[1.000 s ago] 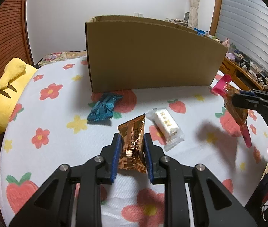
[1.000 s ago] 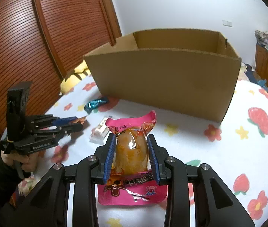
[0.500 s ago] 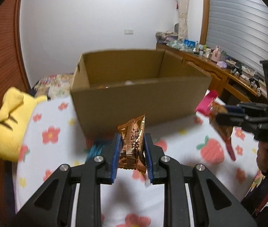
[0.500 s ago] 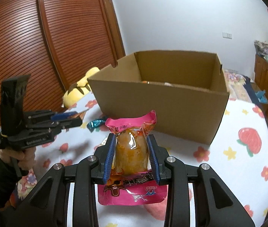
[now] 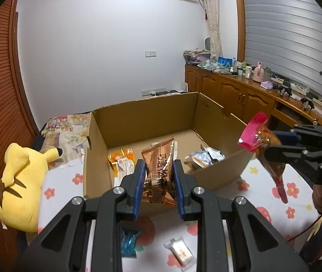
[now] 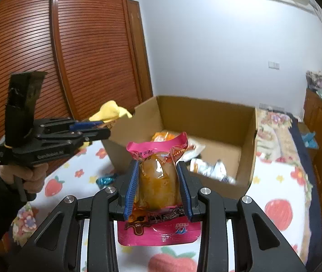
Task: Organize snacks
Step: 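Lift the gold wrapper with the left tool while the right tool carries the pink cake to the box, then open the left tool to drop the gold wrapper into the box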
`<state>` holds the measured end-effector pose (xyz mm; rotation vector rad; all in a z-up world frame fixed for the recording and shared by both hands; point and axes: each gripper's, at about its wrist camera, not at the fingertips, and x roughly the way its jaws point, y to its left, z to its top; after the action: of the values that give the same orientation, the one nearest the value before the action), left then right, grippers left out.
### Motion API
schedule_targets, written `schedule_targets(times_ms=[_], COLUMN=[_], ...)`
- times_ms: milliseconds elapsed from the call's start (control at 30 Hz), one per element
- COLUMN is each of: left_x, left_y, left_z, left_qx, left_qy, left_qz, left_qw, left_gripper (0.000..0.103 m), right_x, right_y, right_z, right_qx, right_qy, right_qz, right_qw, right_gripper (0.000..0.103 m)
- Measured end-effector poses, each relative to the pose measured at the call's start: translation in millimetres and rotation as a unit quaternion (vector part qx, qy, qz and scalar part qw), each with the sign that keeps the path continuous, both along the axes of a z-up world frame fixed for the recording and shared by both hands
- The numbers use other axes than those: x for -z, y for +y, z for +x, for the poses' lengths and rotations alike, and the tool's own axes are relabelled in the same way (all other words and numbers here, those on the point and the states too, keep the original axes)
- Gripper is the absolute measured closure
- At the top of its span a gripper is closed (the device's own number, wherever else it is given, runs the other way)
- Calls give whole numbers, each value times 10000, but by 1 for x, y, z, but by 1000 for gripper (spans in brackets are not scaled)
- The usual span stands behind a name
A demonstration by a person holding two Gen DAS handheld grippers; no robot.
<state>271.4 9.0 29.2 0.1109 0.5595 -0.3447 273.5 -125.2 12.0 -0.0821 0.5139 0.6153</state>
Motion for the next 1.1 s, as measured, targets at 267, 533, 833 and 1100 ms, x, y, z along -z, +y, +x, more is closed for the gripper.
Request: schedule_targets(times_ms=[267,533,833,1100], left_x=[8,21,28,28], left_y=[-6,-9,-7,-3], left_z=[36,60,73,71], left_qx=[-49,-140,-248,-301], left_qy=[106,303,390,392], left_qz=[95,143,156,65], left_qw=[9999,9993,9988,9988], left_gripper=[81,79,75,62], right_x=[-16,-19,-16,-2], right_y=[-1,-9,-11,-15], right_z=[19,45,77,104], right_qx=[-22,156,468,880], right_qy=[-245,-282,-263,-183], right_qz=[-88,33,-161,-318], right_qw=[9997,9995,9984,9954], right_gripper=[70,70,70,70])
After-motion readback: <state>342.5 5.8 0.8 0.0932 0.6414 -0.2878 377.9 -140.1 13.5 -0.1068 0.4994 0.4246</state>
